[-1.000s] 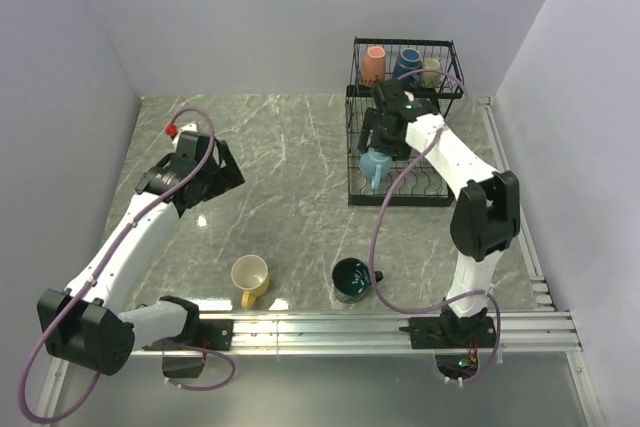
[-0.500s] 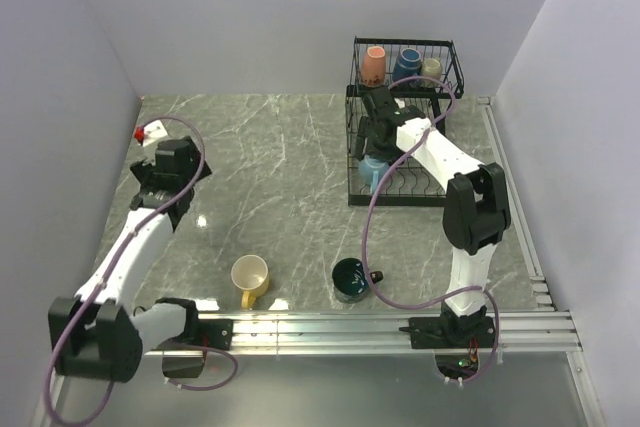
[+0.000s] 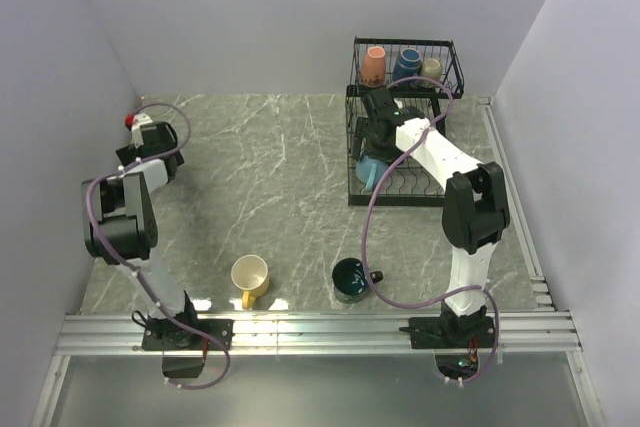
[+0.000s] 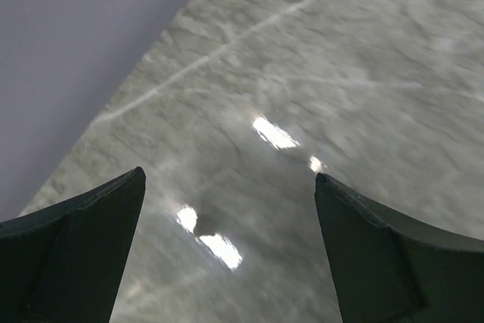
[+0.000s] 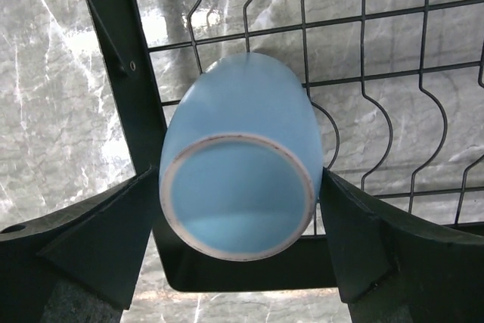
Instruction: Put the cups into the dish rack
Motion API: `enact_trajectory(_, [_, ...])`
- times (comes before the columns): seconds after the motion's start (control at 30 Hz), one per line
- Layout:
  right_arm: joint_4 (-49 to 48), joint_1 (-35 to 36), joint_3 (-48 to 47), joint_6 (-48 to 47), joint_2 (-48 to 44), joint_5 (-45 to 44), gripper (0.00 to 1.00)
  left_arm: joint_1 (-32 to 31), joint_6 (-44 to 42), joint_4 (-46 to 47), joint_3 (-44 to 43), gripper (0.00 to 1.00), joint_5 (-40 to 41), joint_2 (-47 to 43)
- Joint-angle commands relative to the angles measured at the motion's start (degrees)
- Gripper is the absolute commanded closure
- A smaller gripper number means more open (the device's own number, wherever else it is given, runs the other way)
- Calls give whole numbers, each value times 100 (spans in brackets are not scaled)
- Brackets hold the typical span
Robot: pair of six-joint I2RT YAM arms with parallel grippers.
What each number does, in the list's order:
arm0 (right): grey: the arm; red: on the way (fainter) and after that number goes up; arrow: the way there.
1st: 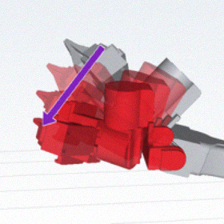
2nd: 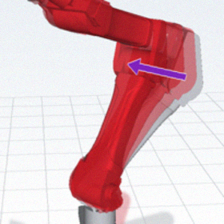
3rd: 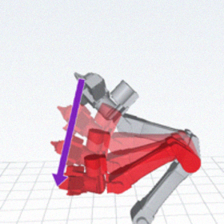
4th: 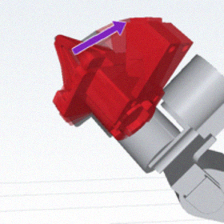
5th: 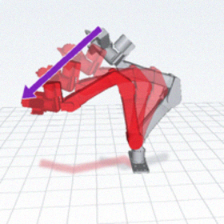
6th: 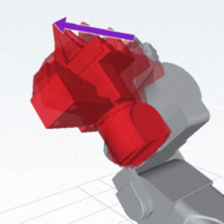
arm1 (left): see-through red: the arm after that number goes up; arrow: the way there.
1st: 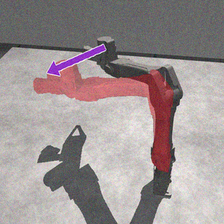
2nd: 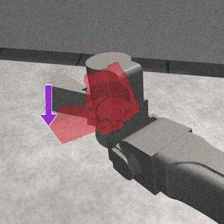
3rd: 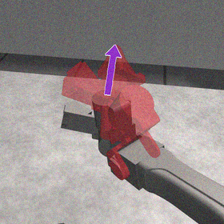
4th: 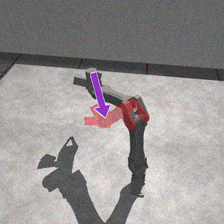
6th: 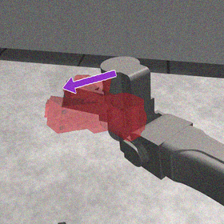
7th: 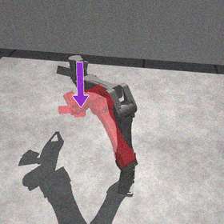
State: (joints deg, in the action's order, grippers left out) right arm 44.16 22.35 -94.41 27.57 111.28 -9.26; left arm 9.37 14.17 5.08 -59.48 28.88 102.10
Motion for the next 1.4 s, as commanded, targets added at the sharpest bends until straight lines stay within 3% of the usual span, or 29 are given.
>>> enact_trajectory(0.0, [-136, 24, 115, -15, 25, -67, 8, 276, -214, 319, -536, 1, -287, 256])
enact_trajectory(0.07, [-171, 24, 291, -59, -203, -103, 8, 407, -3, -6, -1160, 1, -435, 704])
enact_trajectory(0.2, [4, 24, 519, -243, -729, -103, 8, 1101, 707, -1111, -2467, 1, -1630, 1634])
enact_trajectory(0.27, [118, 7, 625, -270, -941, -129, 8, 1365, 841, -1167, -2708, 1, -1982, 1812])
enact_trajectory(0.4, [250, -2, 898, -235, -1337, -111, 8, 1550, 1069, -1316, -3444, 1, -2237, 2347])
enact_trajectory(0.5, [435, -2, 933, -261, -1381, -138, 8, 1674, 1227, -2071, -4235, 1, -2343, 2892])
enact_trajectory(0.8, [787, 50, 652, -252, -1373, -348, 8, 1718, 1325, -1985, -4256, 1, -2414, 2920])
enact_trajectory(1.0, [954, 94, 503, -191, -1337, -419, 8, 1727, 1378, -2819, -5414, 1, -2466, 3649])
enact_trajectory(1.13, [1006, 86, 564, -156, -1399, -480, 8, 1718, 1509, -2575, -5407, 1, -2765, 3676])
enact_trajectory(1.27, [1086, 94, 582, -121, -1452, -533, 8, 1674, 1571, -2924, -6222, 1, -2836, 4124])
enact_trajectory(1.37, [1138, 94, 564, -112, -1504, -586, 8, 1639, 1606, -2794, -6286, 1, -3002, 4230])
